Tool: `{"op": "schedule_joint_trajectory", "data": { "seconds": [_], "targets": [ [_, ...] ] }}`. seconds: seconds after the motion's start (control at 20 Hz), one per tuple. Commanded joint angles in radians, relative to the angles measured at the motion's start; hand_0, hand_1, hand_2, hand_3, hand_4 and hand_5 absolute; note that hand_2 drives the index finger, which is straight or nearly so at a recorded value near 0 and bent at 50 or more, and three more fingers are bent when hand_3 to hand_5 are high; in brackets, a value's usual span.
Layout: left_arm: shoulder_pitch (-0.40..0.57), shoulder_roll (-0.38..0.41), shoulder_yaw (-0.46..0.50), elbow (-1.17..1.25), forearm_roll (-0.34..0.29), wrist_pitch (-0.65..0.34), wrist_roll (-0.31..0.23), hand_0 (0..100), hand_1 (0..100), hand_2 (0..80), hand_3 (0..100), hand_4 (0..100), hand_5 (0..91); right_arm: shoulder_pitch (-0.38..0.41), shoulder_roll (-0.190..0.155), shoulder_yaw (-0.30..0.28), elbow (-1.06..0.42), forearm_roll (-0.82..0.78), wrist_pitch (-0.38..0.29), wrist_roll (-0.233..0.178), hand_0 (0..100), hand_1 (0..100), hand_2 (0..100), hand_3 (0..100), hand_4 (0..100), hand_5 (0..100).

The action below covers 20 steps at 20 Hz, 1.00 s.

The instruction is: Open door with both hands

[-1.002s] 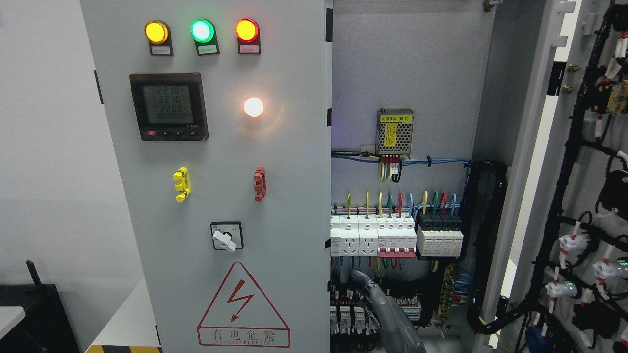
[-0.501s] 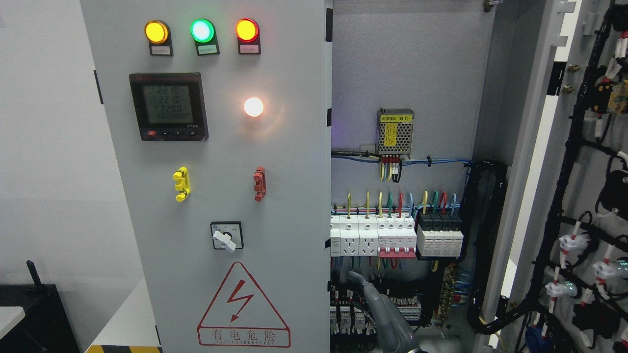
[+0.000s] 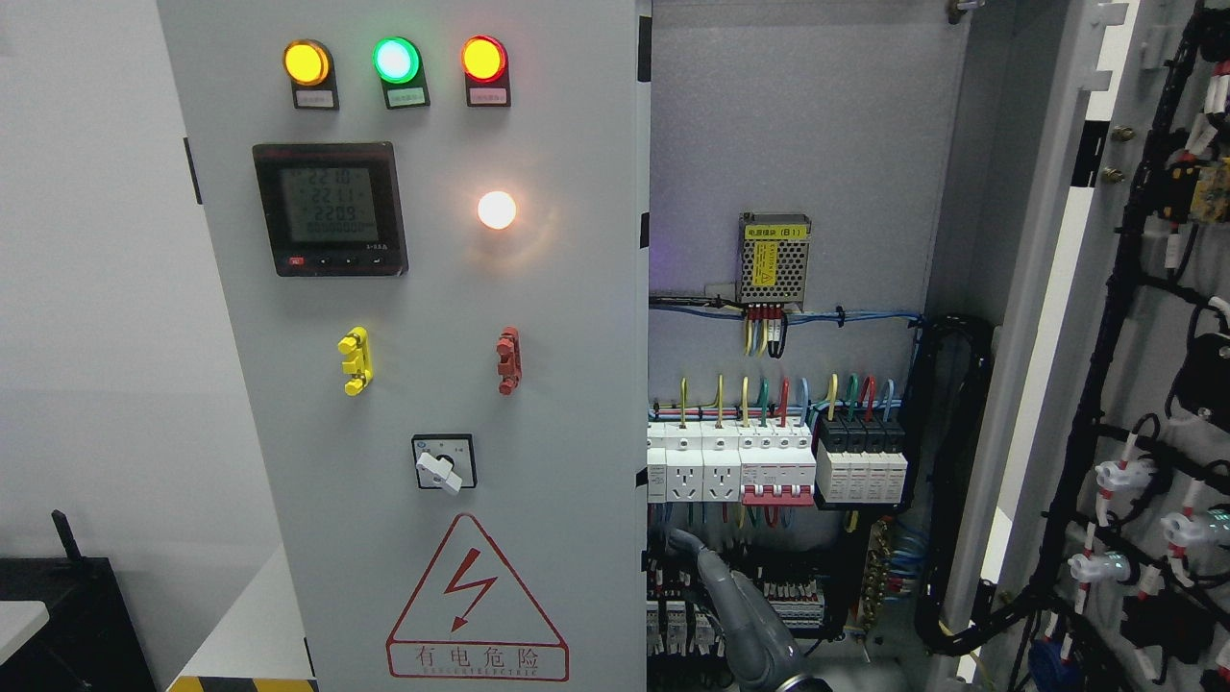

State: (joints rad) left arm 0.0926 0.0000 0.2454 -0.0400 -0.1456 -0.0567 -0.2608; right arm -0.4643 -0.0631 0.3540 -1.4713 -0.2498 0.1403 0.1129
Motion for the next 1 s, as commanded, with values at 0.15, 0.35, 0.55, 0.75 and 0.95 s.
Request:
{"op": "schedule_joint_trajectory", "data": {
  "seconds": [0.15, 0.35, 0.55, 0.75, 0.95],
  "targets": [
    [-0.001, -0.021, 0.0, 0.0, 0.0, 0.0, 0.0, 0, 0, 0.0, 0, 3, 0.0, -0.028, 0.014, 0.036, 0.048, 0.0, -0.001, 0.002, 11, 0, 0, 0, 0, 0],
    [0.001, -0.021, 0.0, 0.0, 0.0, 0.0, 0.0, 0, 0, 0.0, 0, 3, 0.0, -0.03, 0.016, 0.037, 0.051, 0.0, -0.001, 0.002, 11, 0, 0, 0, 0, 0],
    [-0.001, -0.021, 0.0, 0.0, 0.0, 0.0, 0.0, 0, 0, 0.0, 0, 3, 0.0, -0.046, 0.017, 0.037, 0.051, 0.0, -0.001, 0.002, 11, 0, 0, 0, 0, 0],
    [0.001, -0.021, 0.0, 0.0, 0.0, 0.0, 0.0, 0, 0, 0.0, 0, 3, 0.0, -0.054, 0.02, 0.037, 0.051, -0.002, -0.001, 0.002, 11, 0, 0, 0, 0, 0],
    [-0.001, -0.021, 0.0, 0.0, 0.0, 0.0, 0.0, 0, 0, 0.0, 0, 3, 0.0, -0.056, 0.02, 0.043, 0.051, -0.04, -0.001, 0.002, 11, 0, 0, 0, 0, 0]
  ]
}}
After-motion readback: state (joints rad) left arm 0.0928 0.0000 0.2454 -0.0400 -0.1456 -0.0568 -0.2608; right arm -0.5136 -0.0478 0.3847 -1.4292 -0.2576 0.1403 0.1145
